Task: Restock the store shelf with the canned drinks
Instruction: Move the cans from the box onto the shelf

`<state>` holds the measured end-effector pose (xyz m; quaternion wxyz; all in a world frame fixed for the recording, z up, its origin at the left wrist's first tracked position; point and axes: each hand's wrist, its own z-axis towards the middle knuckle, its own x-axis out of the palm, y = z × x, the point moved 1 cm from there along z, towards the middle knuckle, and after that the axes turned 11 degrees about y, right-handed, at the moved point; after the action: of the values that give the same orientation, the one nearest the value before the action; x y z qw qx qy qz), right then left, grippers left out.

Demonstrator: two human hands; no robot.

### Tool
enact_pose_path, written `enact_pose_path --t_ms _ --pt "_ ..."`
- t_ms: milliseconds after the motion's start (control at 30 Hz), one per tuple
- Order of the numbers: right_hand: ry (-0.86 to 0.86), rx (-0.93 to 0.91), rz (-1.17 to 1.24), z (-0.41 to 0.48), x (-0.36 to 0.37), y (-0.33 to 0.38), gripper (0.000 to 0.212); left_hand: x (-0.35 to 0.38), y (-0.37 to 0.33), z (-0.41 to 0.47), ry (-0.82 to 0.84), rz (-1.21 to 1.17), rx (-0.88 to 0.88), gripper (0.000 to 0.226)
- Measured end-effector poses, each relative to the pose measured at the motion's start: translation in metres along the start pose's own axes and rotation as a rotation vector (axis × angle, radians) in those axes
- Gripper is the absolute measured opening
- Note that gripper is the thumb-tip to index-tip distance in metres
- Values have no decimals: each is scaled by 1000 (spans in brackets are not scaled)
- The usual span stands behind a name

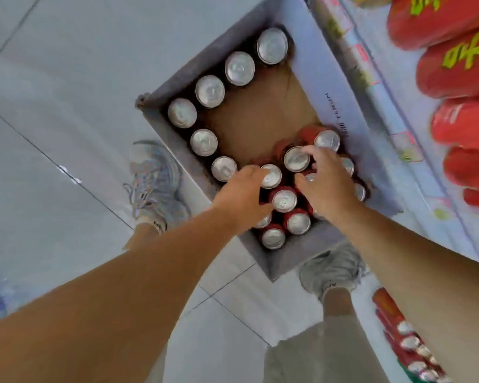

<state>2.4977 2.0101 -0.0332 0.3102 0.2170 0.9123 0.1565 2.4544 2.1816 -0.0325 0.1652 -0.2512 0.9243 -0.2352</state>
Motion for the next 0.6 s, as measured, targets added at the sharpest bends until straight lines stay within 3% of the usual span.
enact_pose_path --t_ms 133,300,400,600 --pt "108 -123 -157 27 13 -28 80 17 2 49 -44 74 54 81" --pt "114 -122 -459 45 24 -38 92 23 15 72 -32 217 -3 88" --pt "53 -63 -560 56 35 -37 87 25 20 77 -74 196 22 80" --pt "-12 -49 -506 43 20 -12 70 6 4 63 -183 36 -7 58"
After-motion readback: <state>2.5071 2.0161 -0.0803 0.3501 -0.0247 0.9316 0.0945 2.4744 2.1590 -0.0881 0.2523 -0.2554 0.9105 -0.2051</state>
